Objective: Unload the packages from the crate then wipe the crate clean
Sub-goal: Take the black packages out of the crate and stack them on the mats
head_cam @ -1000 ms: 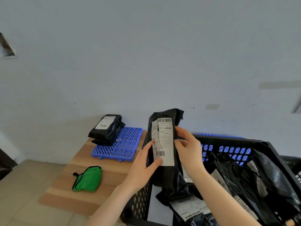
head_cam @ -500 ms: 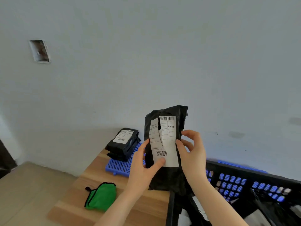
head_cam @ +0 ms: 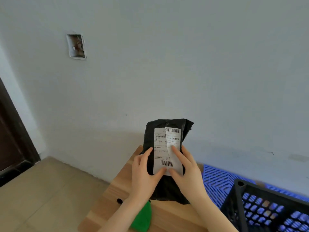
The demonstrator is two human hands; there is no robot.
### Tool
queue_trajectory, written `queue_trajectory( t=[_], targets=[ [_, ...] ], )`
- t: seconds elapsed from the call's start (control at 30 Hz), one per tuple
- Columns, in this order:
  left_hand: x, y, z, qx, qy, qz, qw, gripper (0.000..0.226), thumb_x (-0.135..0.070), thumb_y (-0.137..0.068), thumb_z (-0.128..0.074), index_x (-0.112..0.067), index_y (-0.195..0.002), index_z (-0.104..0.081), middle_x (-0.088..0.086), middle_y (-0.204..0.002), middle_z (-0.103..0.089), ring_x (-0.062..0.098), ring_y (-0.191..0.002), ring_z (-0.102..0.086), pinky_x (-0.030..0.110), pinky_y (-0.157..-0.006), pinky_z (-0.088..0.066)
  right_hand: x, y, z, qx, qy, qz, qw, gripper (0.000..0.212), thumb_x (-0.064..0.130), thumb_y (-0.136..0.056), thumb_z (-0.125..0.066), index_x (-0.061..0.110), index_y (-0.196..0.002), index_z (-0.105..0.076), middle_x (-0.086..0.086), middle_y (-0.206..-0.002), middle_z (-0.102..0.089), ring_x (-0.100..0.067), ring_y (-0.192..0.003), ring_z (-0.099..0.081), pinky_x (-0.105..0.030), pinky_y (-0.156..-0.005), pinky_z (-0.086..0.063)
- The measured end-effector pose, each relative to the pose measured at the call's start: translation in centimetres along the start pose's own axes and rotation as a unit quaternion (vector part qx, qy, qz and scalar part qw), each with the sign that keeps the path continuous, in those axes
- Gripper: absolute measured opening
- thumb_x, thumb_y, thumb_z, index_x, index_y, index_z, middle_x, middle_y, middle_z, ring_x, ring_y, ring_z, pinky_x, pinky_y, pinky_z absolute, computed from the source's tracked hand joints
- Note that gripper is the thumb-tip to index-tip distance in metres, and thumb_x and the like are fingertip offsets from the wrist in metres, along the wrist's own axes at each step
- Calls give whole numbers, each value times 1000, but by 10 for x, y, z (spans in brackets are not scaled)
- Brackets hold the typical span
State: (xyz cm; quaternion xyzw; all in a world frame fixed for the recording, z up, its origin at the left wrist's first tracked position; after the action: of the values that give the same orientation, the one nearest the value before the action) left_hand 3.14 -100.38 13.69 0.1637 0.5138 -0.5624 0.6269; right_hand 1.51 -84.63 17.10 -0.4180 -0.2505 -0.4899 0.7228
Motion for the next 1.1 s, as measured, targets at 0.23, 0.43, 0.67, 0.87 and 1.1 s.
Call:
queue_trajectory(
  t=[0.23, 0.43, 0.67, 0.87, 1.1],
  targets=[
    [48, -51, 8, 68, -33, -20, 997, 52, -34, -76, -77, -48, -119, -52, -33, -120, -40, -1, -118, -46, 30, -103, -46, -30, -55, -46, 58, 1, -64, 996, 79, 4, -82, -69, 36, -145, -33, 7, -156, -17, -4, -132, -32, -11, -92, -44],
    [79, -97, 10, 207, -67, 5, 976, 81, -54, -58, -74, -48, -133, -44, -26, -141, -28, 3, -132, -35, 33, -109, -40, -50, -95, -78, -8, -41, -160, 986, 77, 6, -75, -76, 35, -137, -42, -1, -134, -30, -11, -112, -41, -1, -67, -39],
    [118, -147, -5, 251, -79, 37, 964, 87, -23, -64, -82, -51, -134, -39, -30, -146, -9, -8, -133, -19, 24, -112, -33, -83, -137, -118, 18, -25, -197, 980, 69, 23, -80, -75, 36, -137, -39, 7, -125, -46, -4, -110, -44, -2, -63, -36],
    [163, -185, -40, 238, -67, 28, 969, 71, -10, -76, -75, -59, -114, -42, -22, -146, -25, -4, -135, -29, 14, -109, -30, -126, -159, -145, 70, -37, -242, 967, 73, 19, -90, -64, 41, -146, -22, 14, -126, -40, 2, -111, -37, -5, -81, -37],
    [211, -229, -78, 291, -31, 23, 956, 70, -14, -79, -72, -47, -130, -36, -15, -143, -33, -1, -130, -36, 20, -111, -34, -162, -188, -177, 14, 7, -308, 951, 82, -1, -81, -64, 36, -145, -27, 3, -151, -22, -13, -138, -26, -24, -105, -39]
  ],
)
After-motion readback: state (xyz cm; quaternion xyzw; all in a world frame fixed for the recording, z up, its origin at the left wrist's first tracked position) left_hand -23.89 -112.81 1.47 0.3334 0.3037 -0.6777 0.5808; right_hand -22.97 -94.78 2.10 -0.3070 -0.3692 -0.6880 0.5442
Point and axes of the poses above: each hand's wrist, its own y-axis away from the middle knuckle, its own z-axis out of the back of the hand, x = y × z, the point moved 3 cm from there along -y, towards the middle knuckle
